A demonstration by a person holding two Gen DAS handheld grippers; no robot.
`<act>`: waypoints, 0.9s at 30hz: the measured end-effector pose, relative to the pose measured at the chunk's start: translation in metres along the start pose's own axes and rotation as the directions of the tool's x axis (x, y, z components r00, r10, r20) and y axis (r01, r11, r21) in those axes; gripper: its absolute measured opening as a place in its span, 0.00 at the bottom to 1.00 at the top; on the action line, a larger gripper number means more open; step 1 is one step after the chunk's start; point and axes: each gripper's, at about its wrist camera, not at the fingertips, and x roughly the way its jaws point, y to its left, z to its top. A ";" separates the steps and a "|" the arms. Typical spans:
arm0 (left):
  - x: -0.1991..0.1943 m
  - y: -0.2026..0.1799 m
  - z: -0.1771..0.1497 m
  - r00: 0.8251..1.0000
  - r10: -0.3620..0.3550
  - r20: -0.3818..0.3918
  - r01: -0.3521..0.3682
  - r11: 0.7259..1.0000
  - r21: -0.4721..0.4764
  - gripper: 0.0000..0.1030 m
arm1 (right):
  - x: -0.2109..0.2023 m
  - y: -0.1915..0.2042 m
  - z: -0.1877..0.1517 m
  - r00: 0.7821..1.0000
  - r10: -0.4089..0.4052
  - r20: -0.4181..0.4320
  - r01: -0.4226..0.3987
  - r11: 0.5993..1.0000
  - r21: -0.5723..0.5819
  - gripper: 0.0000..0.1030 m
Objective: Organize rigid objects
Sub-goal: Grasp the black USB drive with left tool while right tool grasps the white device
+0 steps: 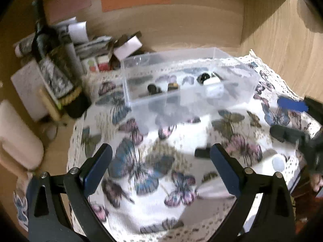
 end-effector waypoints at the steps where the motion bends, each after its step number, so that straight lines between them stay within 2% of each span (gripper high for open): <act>1: -0.002 0.001 -0.005 1.000 0.001 -0.002 -0.001 1.000 -0.008 0.96 | 0.003 0.003 -0.005 1.000 0.022 -0.021 -0.022 1.000 -0.006 0.71; 3: -0.004 0.004 -0.012 1.000 0.003 -0.005 -0.003 1.000 -0.018 0.96 | 0.011 0.008 -0.019 0.996 0.057 -0.072 -0.059 0.998 -0.020 0.71; 7: -0.006 0.008 -0.022 1.000 0.006 -0.014 -0.006 0.999 -0.044 0.96 | 0.022 0.011 -0.034 0.990 0.081 -0.117 -0.084 0.996 -0.018 0.70; 9: -0.004 0.006 -0.024 1.000 0.011 -0.020 -0.012 0.999 -0.035 0.96 | 0.025 0.009 -0.037 0.985 0.125 -0.116 -0.125 0.992 0.009 0.63; 12: -0.002 0.000 -0.025 1.000 0.003 -0.026 -0.004 1.000 -0.020 0.96 | 0.026 0.009 -0.040 0.987 0.124 -0.106 -0.124 0.992 0.008 0.60; 13: -0.002 -0.002 -0.025 1.000 0.000 -0.025 0.000 1.000 -0.013 0.96 | 0.026 0.009 -0.043 0.986 0.123 -0.109 -0.123 0.992 0.007 0.56; 16: -0.001 -0.006 -0.023 1.000 0.001 -0.016 -0.001 1.000 -0.001 0.96 | 0.022 0.007 -0.053 0.989 0.102 -0.105 -0.101 0.995 0.015 0.41; 22: 0.011 -0.015 -0.019 0.999 -0.002 -0.032 0.002 1.000 0.011 0.96 | 0.002 -0.001 -0.068 0.998 0.024 -0.058 -0.022 0.999 0.035 0.39; 27: 0.024 -0.026 -0.013 0.997 -0.046 -0.069 0.046 0.999 0.009 0.96 | -0.014 -0.030 -0.073 0.998 -0.050 -0.043 0.054 0.992 0.110 0.39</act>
